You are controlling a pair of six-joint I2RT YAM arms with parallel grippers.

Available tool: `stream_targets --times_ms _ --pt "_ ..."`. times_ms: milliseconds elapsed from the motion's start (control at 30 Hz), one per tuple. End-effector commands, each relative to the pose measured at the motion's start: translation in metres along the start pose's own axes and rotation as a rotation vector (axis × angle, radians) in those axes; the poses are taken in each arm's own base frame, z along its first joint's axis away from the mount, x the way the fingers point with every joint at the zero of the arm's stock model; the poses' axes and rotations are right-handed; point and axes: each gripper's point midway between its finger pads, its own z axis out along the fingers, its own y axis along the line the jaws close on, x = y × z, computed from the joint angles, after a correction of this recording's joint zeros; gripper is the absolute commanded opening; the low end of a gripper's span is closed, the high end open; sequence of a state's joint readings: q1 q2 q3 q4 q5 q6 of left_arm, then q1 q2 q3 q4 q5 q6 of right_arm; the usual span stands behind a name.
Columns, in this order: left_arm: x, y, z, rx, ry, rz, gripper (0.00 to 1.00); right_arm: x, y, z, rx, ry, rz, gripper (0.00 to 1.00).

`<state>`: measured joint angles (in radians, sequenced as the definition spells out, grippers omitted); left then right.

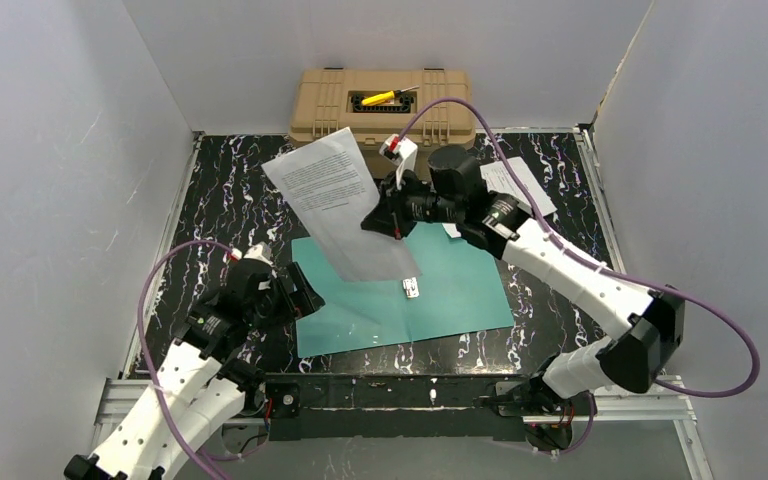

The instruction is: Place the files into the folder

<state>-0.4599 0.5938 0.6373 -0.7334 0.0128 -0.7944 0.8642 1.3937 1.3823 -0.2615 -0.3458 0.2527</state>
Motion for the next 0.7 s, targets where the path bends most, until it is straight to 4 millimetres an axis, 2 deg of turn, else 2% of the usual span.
stream_targets --times_ms 0,233,533,667 --pt "0.007 0.003 0.017 -0.004 0.033 -0.018 0.98 -0.018 -0.010 0.003 -0.087 -0.023 0.057 0.01" --pt "0.018 0.015 0.038 -0.043 0.079 -0.053 0.98 -0.007 -0.057 0.021 -0.125 0.014 0.220 0.01" --pt "0.028 0.034 0.054 -0.096 0.125 -0.104 0.98 0.036 -0.113 0.046 -0.099 0.085 0.310 0.01" --pt "0.033 0.038 0.060 -0.100 0.143 -0.120 0.98 0.064 -0.139 0.062 -0.074 0.136 0.354 0.01"
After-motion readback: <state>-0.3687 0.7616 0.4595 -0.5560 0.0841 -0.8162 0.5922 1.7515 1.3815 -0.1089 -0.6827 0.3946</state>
